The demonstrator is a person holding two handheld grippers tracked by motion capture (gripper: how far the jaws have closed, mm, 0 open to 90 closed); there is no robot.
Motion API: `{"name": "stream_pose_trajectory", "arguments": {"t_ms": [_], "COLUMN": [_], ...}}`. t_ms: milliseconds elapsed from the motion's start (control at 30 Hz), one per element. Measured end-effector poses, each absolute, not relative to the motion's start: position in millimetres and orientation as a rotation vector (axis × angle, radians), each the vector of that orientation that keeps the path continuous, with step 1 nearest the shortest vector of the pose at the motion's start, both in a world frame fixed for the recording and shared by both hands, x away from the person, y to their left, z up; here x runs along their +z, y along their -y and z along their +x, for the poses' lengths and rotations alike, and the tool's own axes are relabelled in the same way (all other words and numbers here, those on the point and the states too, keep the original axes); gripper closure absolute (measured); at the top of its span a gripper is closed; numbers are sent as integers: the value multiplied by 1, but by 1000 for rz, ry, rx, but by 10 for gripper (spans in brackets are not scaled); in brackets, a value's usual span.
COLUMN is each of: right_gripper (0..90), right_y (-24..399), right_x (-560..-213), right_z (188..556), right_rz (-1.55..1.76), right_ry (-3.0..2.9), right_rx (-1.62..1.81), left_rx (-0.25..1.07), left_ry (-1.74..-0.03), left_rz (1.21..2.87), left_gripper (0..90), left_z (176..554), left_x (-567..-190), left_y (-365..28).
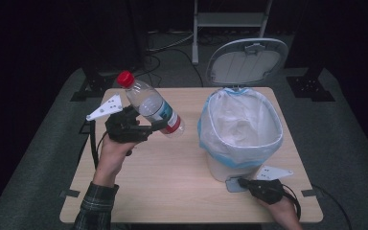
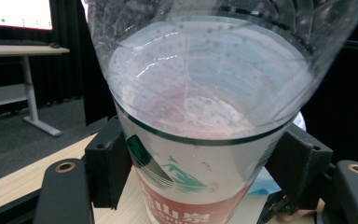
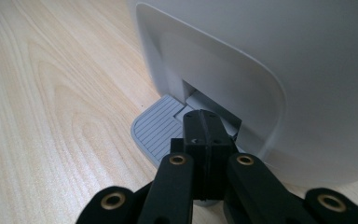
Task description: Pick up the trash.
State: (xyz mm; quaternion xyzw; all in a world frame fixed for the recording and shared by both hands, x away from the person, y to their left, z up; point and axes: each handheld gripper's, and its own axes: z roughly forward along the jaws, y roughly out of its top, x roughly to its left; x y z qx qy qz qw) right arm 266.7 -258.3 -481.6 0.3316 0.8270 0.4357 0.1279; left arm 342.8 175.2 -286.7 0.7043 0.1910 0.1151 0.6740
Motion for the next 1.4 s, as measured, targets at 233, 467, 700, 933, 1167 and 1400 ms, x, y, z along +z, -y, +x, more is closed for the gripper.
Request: {"name": "stream_pose_trajectory", "arguments": {"t_ms": [233,467,700,933,1167,1400], "right_gripper": [900,900,900,900,900,900], "right_y": [258,258,258,259,259,259], "right_x": [-482,-482,-482,-482,-481,-481], "right_z": [267,267,267,267,267,267], "right_rz": [964,964,965,965,965,964], "right_ry": [-2406,-2407,-2407,-2408,-2410,-2410], "right_rx": [1268,1268,1268,1268,1269,1269], "left_rx": [238,223,212,201,190,178], "left_ry": [-403,-374,-346,-324,-301,-285], "left_rz": [1572,1562,1552,1533,1539,1533], "left_gripper": [289,289,290,290,290,290], "left_z": [344,346,347,348,350,351], "left_x": [-280,-273,-266,-260,-255,-253], "left_y": [-163,-152,-140,-129,-115,-107]}}
